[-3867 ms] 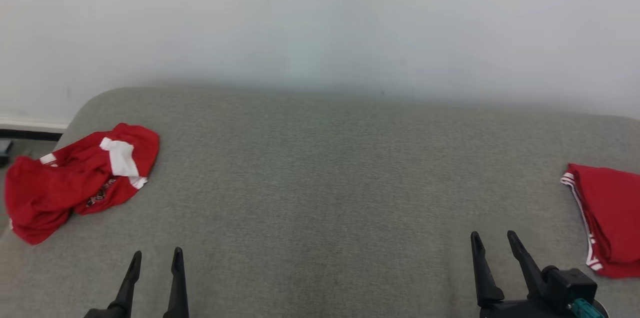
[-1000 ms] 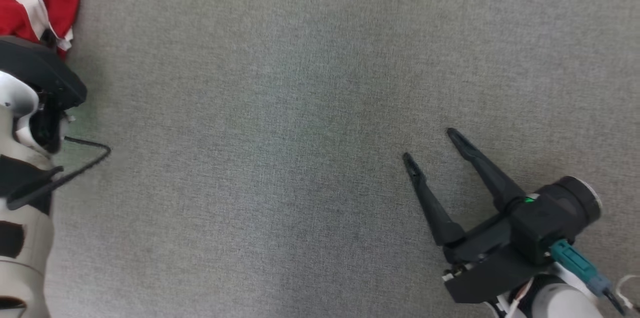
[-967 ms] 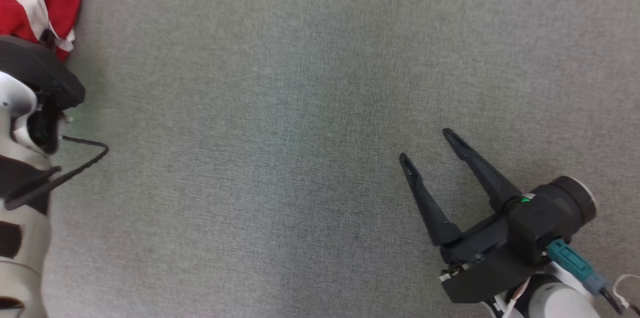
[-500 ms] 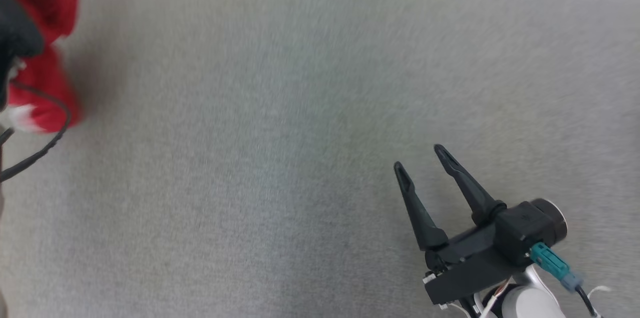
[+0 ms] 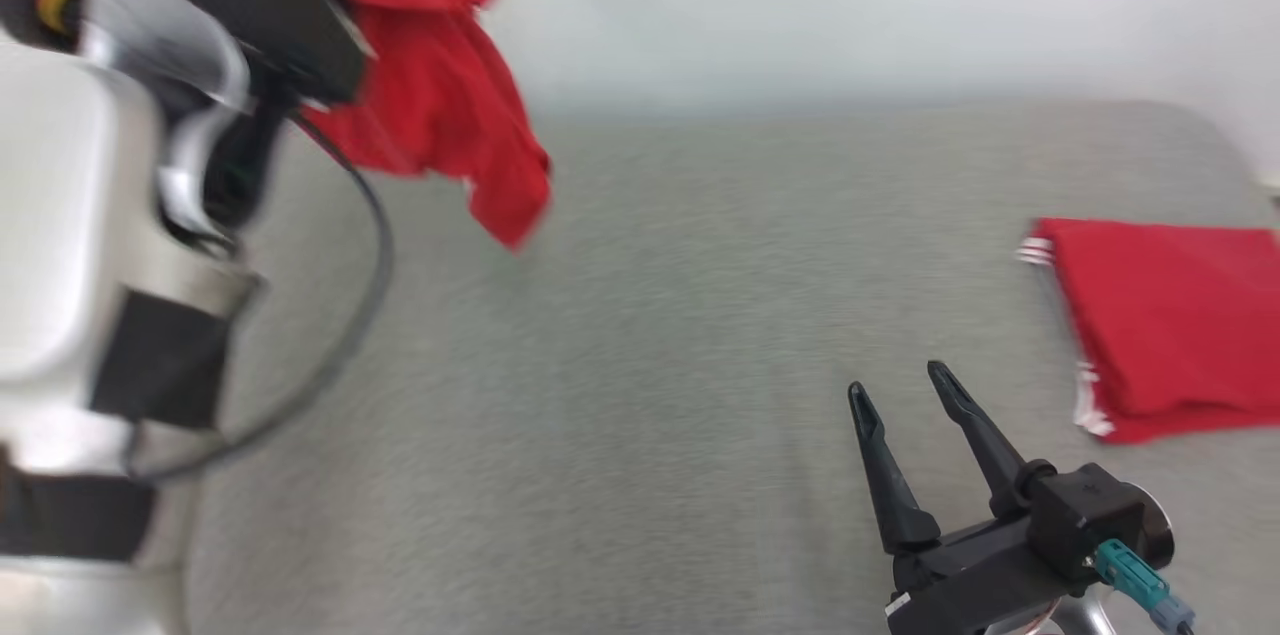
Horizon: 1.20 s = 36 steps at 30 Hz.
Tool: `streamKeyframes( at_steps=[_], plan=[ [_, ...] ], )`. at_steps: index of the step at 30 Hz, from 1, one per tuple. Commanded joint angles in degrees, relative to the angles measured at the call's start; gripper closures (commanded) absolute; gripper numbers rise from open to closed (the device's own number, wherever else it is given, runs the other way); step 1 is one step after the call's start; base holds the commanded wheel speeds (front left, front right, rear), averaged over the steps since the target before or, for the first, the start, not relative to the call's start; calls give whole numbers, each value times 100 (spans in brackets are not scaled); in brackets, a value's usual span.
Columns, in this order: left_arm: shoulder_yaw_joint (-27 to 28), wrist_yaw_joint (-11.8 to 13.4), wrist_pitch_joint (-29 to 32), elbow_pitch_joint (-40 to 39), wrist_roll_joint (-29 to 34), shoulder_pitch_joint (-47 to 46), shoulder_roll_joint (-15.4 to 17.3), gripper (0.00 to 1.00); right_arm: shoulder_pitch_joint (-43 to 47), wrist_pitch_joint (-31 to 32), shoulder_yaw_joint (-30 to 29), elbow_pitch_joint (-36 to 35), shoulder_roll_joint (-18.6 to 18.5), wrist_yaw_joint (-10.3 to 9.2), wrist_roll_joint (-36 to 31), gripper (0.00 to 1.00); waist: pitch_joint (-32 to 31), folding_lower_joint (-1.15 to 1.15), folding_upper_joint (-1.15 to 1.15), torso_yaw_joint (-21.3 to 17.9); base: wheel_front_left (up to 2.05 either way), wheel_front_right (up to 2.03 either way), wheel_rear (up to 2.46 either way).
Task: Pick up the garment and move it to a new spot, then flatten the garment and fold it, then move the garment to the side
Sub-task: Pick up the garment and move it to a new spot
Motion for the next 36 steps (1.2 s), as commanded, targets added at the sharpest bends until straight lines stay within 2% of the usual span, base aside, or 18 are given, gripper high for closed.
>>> streamKeyframes(
  at_steps=[1,6,9,12,17,20,21,22,23,26,28,31,32,36],
  plan=[
    [-81,65,-41,-211,103,236,-89,100,82,29,3,-38,7,-10,-37,0,-482,2,1,-924,0,0,0],
    [-454,419,-103,-929,359,996,-325,100,82,98,80,-126,-33,-10,-13,0,-456,2,1,-1398,0,0,0],
    [-586,618,-161,-1098,413,1571,-409,100,83,110,179,-107,-13,-10,34,0,-427,2,1,-1644,0,0,0],
    [-659,709,-233,-1148,404,1963,-457,100,109,90,200,-69,5,-10,83,0,-410,2,1,-1751,0,0,0],
    [-767,884,-628,-815,294,3124,-631,100,154,109,244,24,13,-10,144,0,-360,2,1,-1820,0,0,0],
    [-1011,817,-1115,-200,491,3653,-724,100,127,118,201,68,-36,-10,161,0,-318,2,1,-1721,0,0,0],
    [-1058,805,-1233,-22,463,3753,-773,69,111,118,170,76,-45,-10,164,0,-314,2,1,-1673,0,0,0],
    [-1094,794,-1356,129,496,3805,-799,9,96,116,163,88,-49,-10,167,0,-311,2,1,-1630,0,0,0],
    [-1138,793,-1447,304,525,3840,-834,0,97,111,141,94,-54,-10,171,0,-315,2,1,-1567,0,0,0],
    [-1192,776,-1681,690,440,3938,-958,0,103,113,126,129,-86,-11,188,0,-341,2,1,-1404,0,0,0],
    [-1232,670,-1926,720,390,3943,-1014,0,124,108,67,150,-85,-11,198,0,-373,2,1,-1284,0,0,0],
    [-1245,571,-2613,532,593,3970,-972,0,178,60,-55,149,-67,-11,219,0,-411,2,1,-1088,0,0,0],
    [-1167,608,-2757,423,603,4027,-960,0,209,38,-118,178,-72,-11,209,0,-427,2,1,-1009,0,0,0],
    [-867,728,-2978,-222,804,4268,-878,0,325,-129,-506,296,-87,-11,122,0,-480,2,1,-670,0,0,0]
  ],
)
